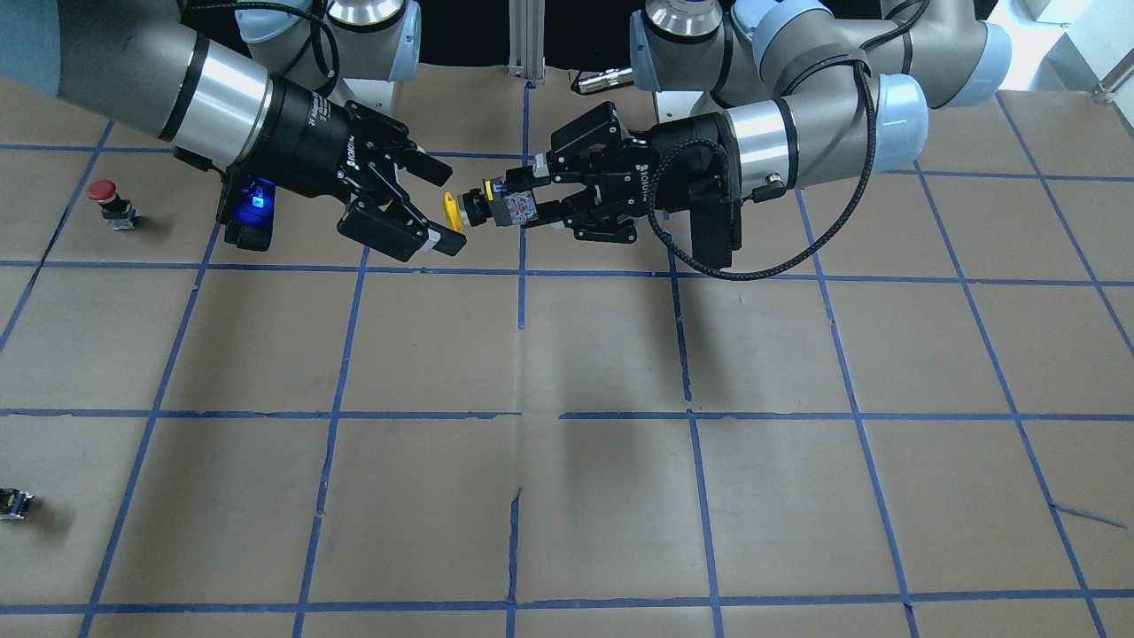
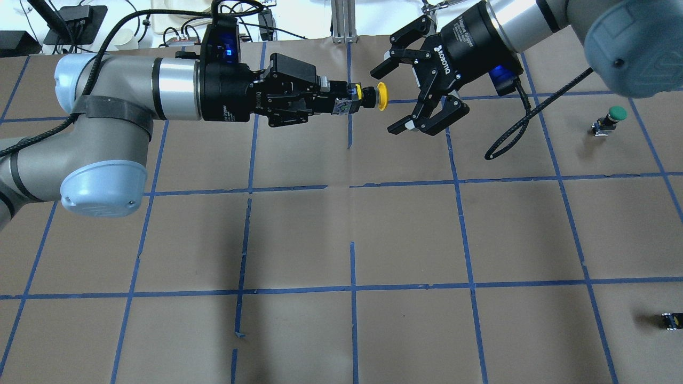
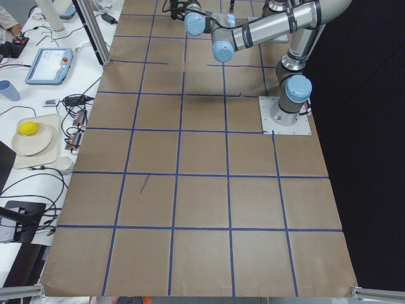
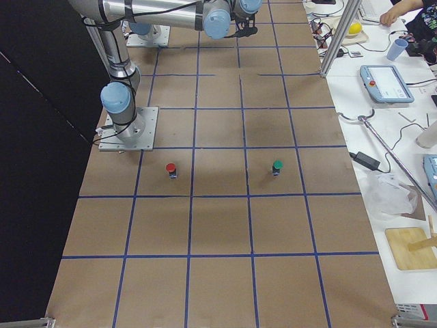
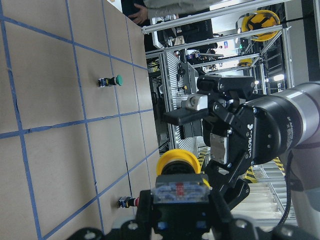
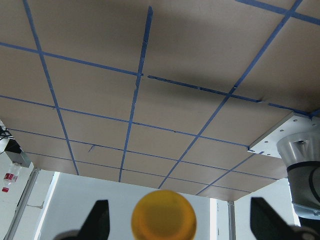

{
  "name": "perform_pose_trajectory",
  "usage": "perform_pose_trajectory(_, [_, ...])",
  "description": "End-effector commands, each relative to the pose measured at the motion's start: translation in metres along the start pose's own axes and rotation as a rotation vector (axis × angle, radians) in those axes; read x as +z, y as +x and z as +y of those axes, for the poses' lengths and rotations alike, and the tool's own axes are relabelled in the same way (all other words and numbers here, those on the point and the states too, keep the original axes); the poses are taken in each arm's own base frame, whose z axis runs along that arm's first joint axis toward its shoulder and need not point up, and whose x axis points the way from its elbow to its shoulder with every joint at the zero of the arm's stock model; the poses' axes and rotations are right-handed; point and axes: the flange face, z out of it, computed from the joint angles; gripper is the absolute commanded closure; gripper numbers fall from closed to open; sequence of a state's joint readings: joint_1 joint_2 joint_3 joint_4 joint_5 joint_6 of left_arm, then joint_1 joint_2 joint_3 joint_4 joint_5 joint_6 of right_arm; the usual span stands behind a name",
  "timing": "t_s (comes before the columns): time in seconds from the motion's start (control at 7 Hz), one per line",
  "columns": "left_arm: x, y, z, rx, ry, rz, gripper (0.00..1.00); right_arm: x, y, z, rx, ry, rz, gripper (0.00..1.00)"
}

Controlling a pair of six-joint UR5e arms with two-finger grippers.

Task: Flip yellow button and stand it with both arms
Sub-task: 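Close the right gripper on the yellow button held by the left gripper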

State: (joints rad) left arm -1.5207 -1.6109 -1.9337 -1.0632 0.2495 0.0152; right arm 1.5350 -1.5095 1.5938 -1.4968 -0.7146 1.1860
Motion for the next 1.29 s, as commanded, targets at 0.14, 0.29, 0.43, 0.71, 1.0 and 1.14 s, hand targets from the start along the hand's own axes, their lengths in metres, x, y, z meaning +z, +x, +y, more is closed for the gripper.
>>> perform_pose_trajectory(0.14, [0.0004, 0.0002, -0.0025, -0.023, -0.001, 0.000, 1.00, -0.0013, -0.0012, 0.0058, -0.003, -0.047, -0.021, 0.05])
perform_pose_trajectory(0.29, [0.0004, 0.0002, -0.0025, -0.023, -0.001, 0.000, 1.00, -0.0008, -0.0014, 0.0049, 0.000, -0.047, -0.019, 0.05])
perform_pose_trajectory(0.43, [0.0006, -0.0004, -0.0022, -0.024, -0.001, 0.000, 1.00, 0.0001, -0.0015, 0.0036, -0.004, -0.046, -0.018, 0.11])
perform_pose_trajectory(0.71, [0.0009, 0.0012, -0.0019, -0.021, -0.002, 0.000, 1.00, 0.0005, -0.0018, 0.0027, -0.009, -0.045, -0.016, 0.20])
perform_pose_trajectory(1.0, [0.0028, 0.0027, 0.0001, -0.018, -0.006, 0.000, 1.00, 0.0000, -0.0019, 0.0024, -0.006, -0.048, -0.018, 0.62])
perform_pose_trajectory(1.14, [0.0032, 0.0042, 0.0046, -0.017, -0.007, 0.000, 0.99, -0.0011, -0.0018, 0.0027, -0.007, -0.048, -0.020, 0.78])
